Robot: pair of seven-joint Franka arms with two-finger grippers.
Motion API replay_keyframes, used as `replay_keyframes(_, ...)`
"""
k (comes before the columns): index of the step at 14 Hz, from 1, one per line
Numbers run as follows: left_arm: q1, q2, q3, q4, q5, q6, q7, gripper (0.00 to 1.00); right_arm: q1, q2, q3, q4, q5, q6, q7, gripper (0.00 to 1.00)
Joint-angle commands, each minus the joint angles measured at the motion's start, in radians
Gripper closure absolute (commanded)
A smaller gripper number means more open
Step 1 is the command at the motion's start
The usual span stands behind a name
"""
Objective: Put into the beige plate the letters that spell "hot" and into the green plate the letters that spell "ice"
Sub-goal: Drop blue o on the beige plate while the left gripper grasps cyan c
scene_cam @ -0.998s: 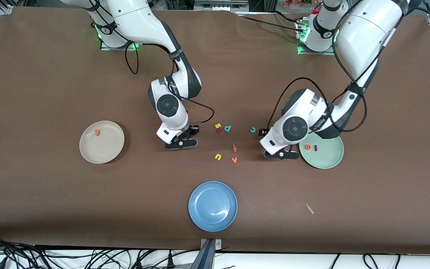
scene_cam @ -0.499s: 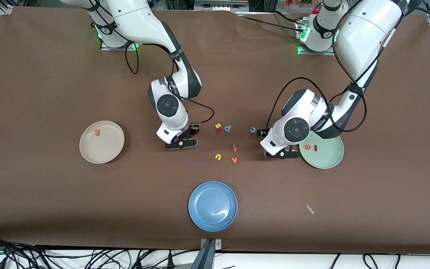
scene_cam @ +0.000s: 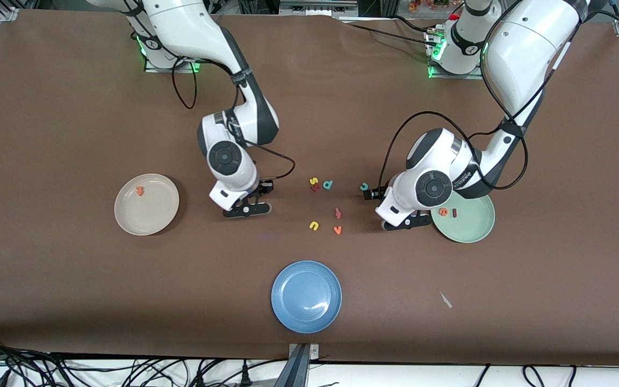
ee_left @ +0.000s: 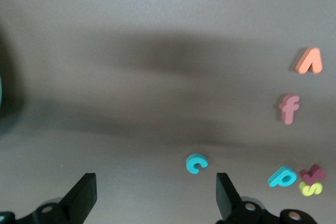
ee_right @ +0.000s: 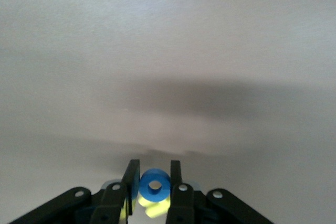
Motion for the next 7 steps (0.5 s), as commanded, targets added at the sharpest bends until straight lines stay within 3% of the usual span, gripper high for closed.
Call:
replay_keyframes(1, -0.008, -0.001, 0.002, 0.008, -0.024, 0.014, -0.047, 0.00, -0.002, -0.076, -0.053, -0.035, 0.022, -0.095, -0.099, 0.83)
replay_keyframes(7, -0.013, 0.005, 0.002, 0.003, -0.079, 0.076, -0.135, 0.00, 0.000, -0.257, -0.240, -0.326, 0.023, -0.024, -0.358, 0.83)
